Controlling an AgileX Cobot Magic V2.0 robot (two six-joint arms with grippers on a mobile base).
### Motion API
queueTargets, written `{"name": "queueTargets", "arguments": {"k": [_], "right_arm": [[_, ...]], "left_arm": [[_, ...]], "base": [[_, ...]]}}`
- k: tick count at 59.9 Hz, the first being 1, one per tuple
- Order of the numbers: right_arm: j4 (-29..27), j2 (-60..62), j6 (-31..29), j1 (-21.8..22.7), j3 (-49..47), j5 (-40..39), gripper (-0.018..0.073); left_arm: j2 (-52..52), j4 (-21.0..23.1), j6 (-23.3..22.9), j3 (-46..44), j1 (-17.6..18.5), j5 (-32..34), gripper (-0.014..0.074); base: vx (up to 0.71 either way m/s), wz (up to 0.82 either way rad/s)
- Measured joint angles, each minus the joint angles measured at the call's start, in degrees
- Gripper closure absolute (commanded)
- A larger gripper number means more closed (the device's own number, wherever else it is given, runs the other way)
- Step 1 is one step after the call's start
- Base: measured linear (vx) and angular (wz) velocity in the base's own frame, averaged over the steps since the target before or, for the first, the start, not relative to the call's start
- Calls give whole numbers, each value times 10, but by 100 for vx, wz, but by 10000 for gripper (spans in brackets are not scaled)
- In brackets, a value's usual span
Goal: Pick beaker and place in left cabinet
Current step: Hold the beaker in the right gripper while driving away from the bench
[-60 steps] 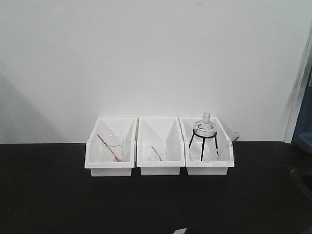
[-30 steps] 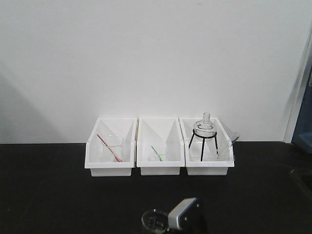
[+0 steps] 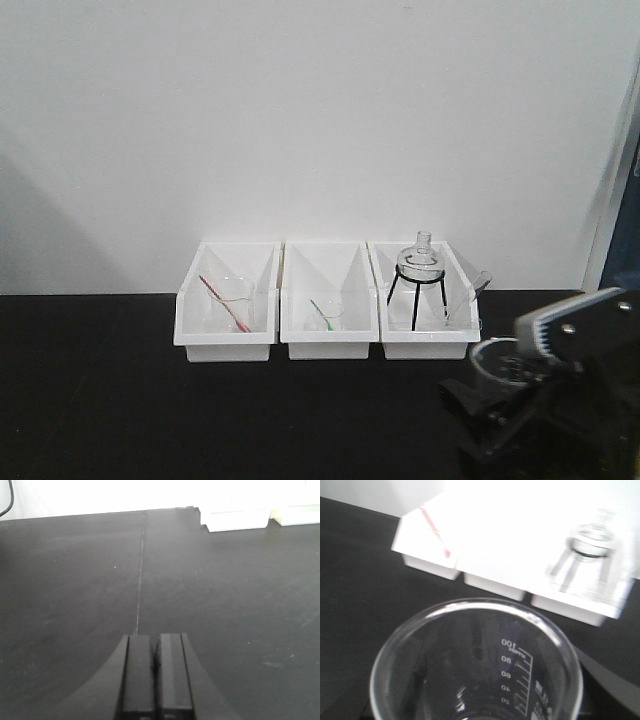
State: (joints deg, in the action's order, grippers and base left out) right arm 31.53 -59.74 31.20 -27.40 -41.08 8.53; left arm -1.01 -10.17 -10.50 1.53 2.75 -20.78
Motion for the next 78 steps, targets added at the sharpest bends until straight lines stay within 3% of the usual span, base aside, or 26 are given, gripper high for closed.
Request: {"name": "queueTargets", "arguments": {"k": [16, 31, 78], "right_arm": [[-2, 208, 11, 0, 123, 65, 563], [-2, 317, 13, 0, 165, 92, 563], [-2, 341, 13, 0, 167, 97, 563]], "left_arm": [[0, 0, 0, 0, 0, 0, 593], [0, 0, 0, 0, 0, 0, 593], [0, 0, 0, 0, 0, 0, 593]], "base": [[0, 0], [0, 0], [-6, 22]]}}
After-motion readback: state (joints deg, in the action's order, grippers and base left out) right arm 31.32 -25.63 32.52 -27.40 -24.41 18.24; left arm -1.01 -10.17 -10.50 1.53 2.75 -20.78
